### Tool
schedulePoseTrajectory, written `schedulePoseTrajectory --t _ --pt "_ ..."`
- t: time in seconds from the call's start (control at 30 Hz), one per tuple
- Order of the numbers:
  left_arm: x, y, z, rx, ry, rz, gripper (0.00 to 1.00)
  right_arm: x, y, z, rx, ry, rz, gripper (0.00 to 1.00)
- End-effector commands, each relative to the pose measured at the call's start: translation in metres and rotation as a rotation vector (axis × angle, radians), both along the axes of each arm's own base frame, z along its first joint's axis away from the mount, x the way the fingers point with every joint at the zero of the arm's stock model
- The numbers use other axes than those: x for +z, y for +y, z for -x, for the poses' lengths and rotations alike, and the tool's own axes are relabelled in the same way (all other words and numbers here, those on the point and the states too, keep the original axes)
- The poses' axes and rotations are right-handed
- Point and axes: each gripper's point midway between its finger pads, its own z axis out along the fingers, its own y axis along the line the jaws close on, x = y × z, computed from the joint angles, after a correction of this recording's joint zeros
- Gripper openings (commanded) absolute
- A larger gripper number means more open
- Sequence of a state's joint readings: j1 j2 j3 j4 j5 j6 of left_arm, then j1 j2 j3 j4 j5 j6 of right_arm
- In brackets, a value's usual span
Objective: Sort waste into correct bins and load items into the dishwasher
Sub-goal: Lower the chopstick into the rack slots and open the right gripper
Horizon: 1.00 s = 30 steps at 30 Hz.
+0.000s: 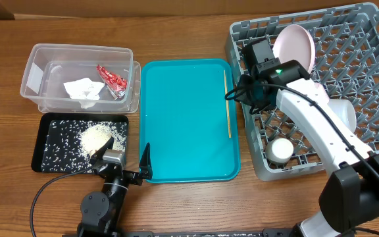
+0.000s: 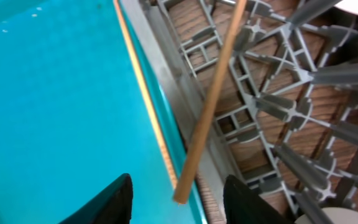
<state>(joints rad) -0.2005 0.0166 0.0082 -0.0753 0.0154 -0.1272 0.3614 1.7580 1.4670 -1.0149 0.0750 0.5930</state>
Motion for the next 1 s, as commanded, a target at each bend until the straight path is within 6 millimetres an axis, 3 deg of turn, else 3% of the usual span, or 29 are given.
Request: schedulePoseTrajectory --t 0.0,0.17,0.3,0.37,0.53,0.77,0.97 --pt "0.0 0.0 0.0 -0.003 -0.006 0.002 1.0 -0.019 -0.007 0.001 -0.024 0.028 0.036 0.38" --pt "0.0 0.0 0.0 -0.003 -0.006 0.001 1.0 -0.016 -0.005 -0.004 -0.025 0.01 0.029 0.2" --pt "0.0 0.0 0.0 -0.003 -0.006 0.001 1.0 0.0 -0.004 -0.008 -0.022 -0.03 0.015 0.13" --pt "0.0 0.0 0.0 -0.003 -0.006 0.002 1.0 0.01 -0.004 -0.008 -0.019 -0.05 0.009 0.04" --pt "0.0 0.0 0.0 -0.003 -0.006 0.001 1.0 0.04 -0.007 -0.001 -0.019 -0.103 -0.011 0.04" --pt "0.0 0.0 0.0 -0.003 -0.006 0.002 1.0 0.075 -0.017 0.034 0.105 -0.119 0.02 0.04" --pt "0.0 0.0 0.0 -0.003 -0.006 0.002 1.0 0.093 -0.017 0.034 0.159 -0.187 0.02 0.04"
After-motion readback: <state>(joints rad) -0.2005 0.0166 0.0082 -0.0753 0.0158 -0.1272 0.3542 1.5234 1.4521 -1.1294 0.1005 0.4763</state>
